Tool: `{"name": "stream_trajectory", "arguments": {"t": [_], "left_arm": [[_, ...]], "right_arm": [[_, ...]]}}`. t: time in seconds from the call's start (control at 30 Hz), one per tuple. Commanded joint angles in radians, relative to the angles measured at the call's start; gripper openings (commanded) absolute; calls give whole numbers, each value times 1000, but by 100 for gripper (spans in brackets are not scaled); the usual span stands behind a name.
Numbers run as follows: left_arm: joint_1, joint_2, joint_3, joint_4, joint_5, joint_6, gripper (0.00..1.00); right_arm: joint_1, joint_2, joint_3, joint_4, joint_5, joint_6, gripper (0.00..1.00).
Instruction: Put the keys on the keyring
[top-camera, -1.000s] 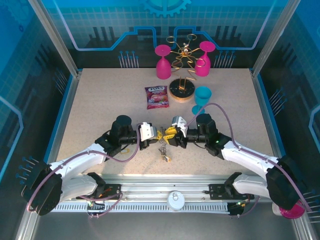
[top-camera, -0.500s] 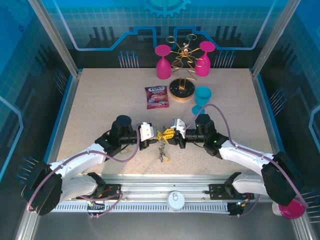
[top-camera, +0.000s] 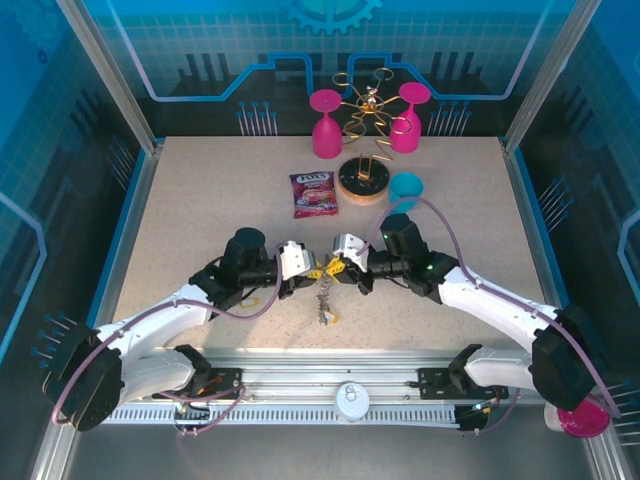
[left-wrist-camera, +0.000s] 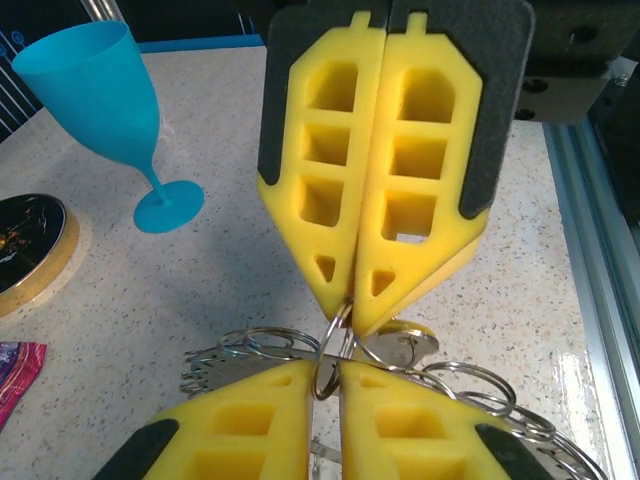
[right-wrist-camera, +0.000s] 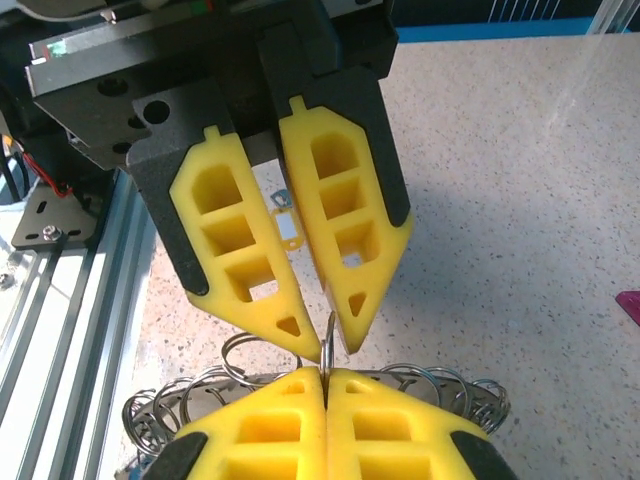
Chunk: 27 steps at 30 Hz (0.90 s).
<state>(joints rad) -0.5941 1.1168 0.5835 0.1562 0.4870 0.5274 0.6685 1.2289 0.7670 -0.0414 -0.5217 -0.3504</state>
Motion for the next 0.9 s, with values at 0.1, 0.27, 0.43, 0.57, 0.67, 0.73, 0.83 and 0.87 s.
{"name": "stream_trajectory", "arguments": {"t": [0.1, 0.27, 0.43, 0.57, 0.67, 0.73, 0.83, 0.87], "left_arm": [[-7, -17, 53, -81, -9, 40, 16], [-9, -11, 53, -57, 39, 33, 12], [-10, -22, 42, -32, 71, 28, 0], [-10, -44, -2, 35, 72, 13, 0], [-9, -55, -30, 93, 79, -8, 0], [-9, -58, -45, 129, 80, -21, 0], [-9, -57, -46, 136, 76, -26, 0], [-9, -58, -48, 138, 75, -25, 0]], "right_arm": [[51, 39, 150, -260, 54, -112, 0], [77, 58, 180, -239, 38, -108, 0], [67, 43, 155, -141, 7, -42, 0], [-31, -40, -10, 99, -69, 118, 26], [-64, -58, -66, 152, -95, 172, 33], [-66, -55, -79, 143, -101, 179, 33], [-64, -58, -98, 143, -127, 194, 35], [-64, -63, -105, 144, -139, 197, 35]]}}
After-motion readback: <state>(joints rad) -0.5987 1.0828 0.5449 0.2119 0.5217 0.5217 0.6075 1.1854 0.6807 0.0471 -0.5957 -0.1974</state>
